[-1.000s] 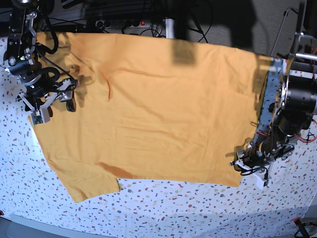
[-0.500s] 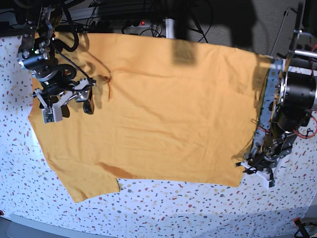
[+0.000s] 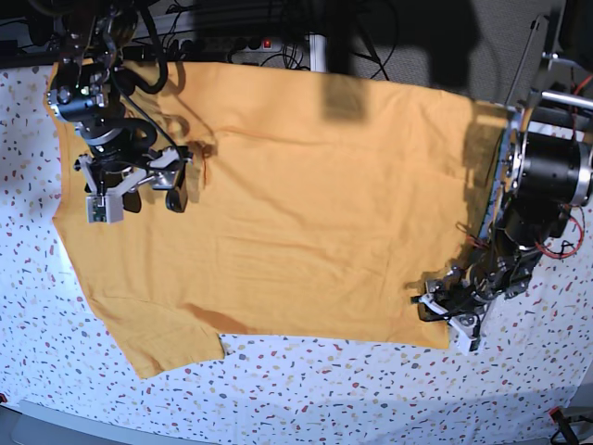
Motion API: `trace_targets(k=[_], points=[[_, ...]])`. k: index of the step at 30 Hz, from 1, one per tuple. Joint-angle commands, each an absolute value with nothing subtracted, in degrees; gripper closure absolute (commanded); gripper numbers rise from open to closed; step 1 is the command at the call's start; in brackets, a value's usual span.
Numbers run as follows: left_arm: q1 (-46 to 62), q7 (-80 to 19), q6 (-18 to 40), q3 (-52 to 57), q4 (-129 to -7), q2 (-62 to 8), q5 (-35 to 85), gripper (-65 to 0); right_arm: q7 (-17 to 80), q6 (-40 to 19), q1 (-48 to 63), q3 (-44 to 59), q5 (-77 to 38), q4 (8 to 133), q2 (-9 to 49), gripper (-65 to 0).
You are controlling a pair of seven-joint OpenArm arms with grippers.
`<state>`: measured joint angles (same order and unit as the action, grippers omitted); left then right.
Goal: Fold the T-shirt properly
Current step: 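Move the left gripper to the shirt's side edge near the hem and grasp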
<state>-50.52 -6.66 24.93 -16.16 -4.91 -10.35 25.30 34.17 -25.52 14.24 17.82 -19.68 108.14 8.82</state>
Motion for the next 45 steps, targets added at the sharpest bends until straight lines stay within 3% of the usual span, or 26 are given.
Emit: trace_targets(k=[1,12,15,17,23,38,45], points=[[-53.6,-5.37,24.95,-16.1,-6.17,-10.35,25.98,-21.5,33.04,-26.22,13.65,18.09,-20.16,109.34,9.06,-42.6],[-53.32,-1.3,24.01,-16.1,-6.2,-10.39,19.73,-21.5,32.99,-26.22,13.32,18.09,-20.16,109.34,9.06,-42.6],[-53.41,3.53,12.27,-16.12,-6.22,-10.59,18.0,-21.5,33.21,-26.22,13.37,18.09,-20.16,109.34,9.06,-42.6],[-53.49,3.42,9.08,-16.1,-6.22,-11.38,18.13,-21.5,34.3,-26.22,13.34,18.09,-20.16,109.34,9.06,-42.6],[-53.08,-11.03,24.14,-16.1,-6.2,-12.73,27.33,-21.5,34.35,-26.24,13.32,18.09,-20.18,109.34,9.04,-42.6],[-53.01,-6.76,26.61,-16.1,-6.22,-12.1,27.2,-21.3,34.87,-26.22,13.32,18.09,-20.18,109.34,9.04,-42.6],[-51.53,-4.19,26.17,-16.12,-6.22,-12.1,27.05,-10.4,34.76,-26.24,13.32,18.09,-20.16,109.34,9.04,-42.6]])
